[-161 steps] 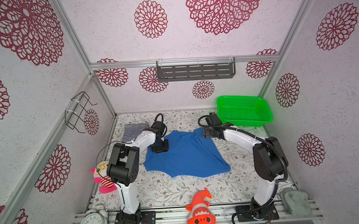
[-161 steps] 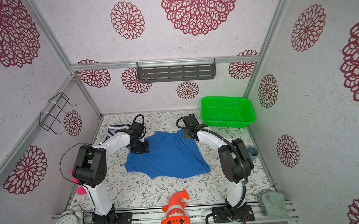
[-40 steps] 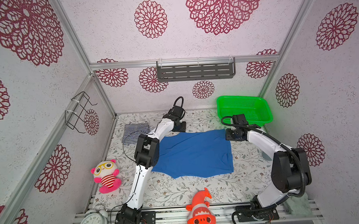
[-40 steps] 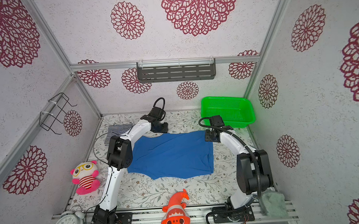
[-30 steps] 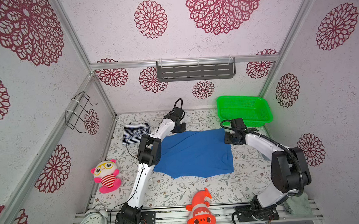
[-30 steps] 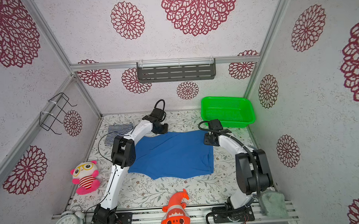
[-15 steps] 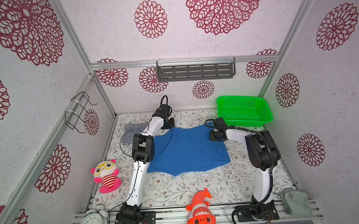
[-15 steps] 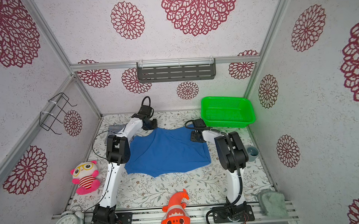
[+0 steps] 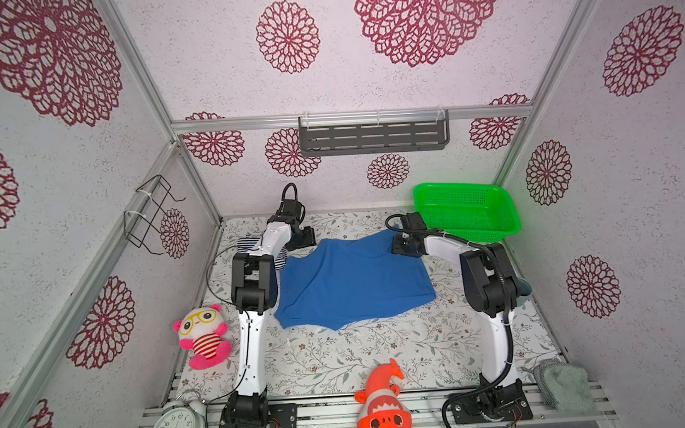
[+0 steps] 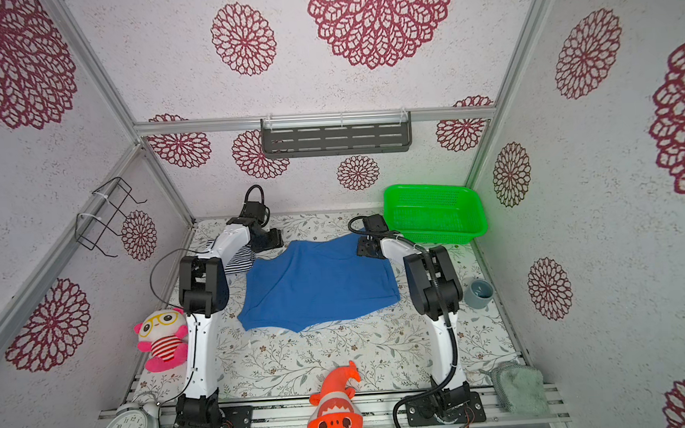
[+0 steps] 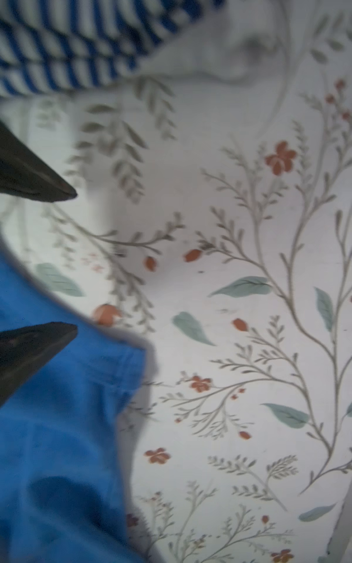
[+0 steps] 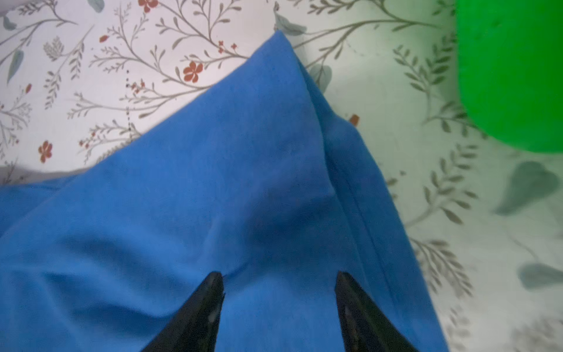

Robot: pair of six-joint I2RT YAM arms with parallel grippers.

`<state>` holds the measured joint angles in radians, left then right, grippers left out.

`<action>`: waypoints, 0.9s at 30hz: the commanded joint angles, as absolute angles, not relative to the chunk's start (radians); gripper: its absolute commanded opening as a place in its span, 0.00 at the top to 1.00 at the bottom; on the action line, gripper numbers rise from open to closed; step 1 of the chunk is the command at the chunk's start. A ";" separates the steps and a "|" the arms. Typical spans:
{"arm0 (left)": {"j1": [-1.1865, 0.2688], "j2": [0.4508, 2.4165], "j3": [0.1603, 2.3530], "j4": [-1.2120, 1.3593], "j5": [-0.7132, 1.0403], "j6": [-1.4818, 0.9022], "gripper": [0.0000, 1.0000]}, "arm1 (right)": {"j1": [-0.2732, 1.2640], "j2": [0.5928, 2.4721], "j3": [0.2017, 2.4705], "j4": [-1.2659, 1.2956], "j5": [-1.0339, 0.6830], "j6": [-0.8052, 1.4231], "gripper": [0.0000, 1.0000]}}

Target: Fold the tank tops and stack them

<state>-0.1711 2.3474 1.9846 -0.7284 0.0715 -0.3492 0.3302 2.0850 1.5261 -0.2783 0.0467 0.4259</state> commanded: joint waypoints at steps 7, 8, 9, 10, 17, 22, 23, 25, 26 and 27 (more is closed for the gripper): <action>-0.284 1.730 1.465 -0.769 0.037 -0.493 0.45 | 0.251 1.639 1.257 -0.633 0.078 0.350 0.43; -0.304 1.696 1.425 -0.792 0.039 -0.510 0.46 | 0.241 1.611 1.234 -0.661 0.080 0.350 0.45; -0.328 1.655 1.371 -0.809 0.048 -0.534 0.46 | 0.233 1.581 1.207 -0.687 0.077 0.350 0.48; -0.350 1.616 1.319 -0.816 0.063 -0.568 0.47 | 0.227 1.556 1.181 -0.712 0.072 0.350 0.50; -0.460 1.462 1.001 -0.697 0.147 -0.767 0.52 | 0.156 1.479 0.981 -0.607 -0.073 0.316 0.57; -0.459 1.520 1.025 -0.648 0.101 -0.736 0.54 | 0.155 1.558 0.920 -0.390 -0.265 0.301 0.46; -0.456 1.550 1.049 -0.644 0.082 -0.718 0.54 | 0.154 1.581 0.919 -0.371 -0.262 0.296 0.44; -0.440 1.612 1.090 -0.628 0.064 -0.691 0.55 | 0.152 1.608 0.915 -0.347 -0.255 0.291 0.40; -0.428 1.648 1.126 -0.623 0.068 -0.680 0.55 | 0.151 1.618 0.914 -0.340 -0.255 0.285 0.37; -0.422 1.685 1.152 -0.617 0.064 -0.665 0.55 | 0.150 1.624 0.915 -0.332 -0.255 0.281 0.35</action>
<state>-0.4469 1.6093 1.0969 -0.6838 0.0986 -0.6971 0.1532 1.6211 0.9096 -0.4080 -0.2104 0.3054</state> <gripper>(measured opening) 0.452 0.638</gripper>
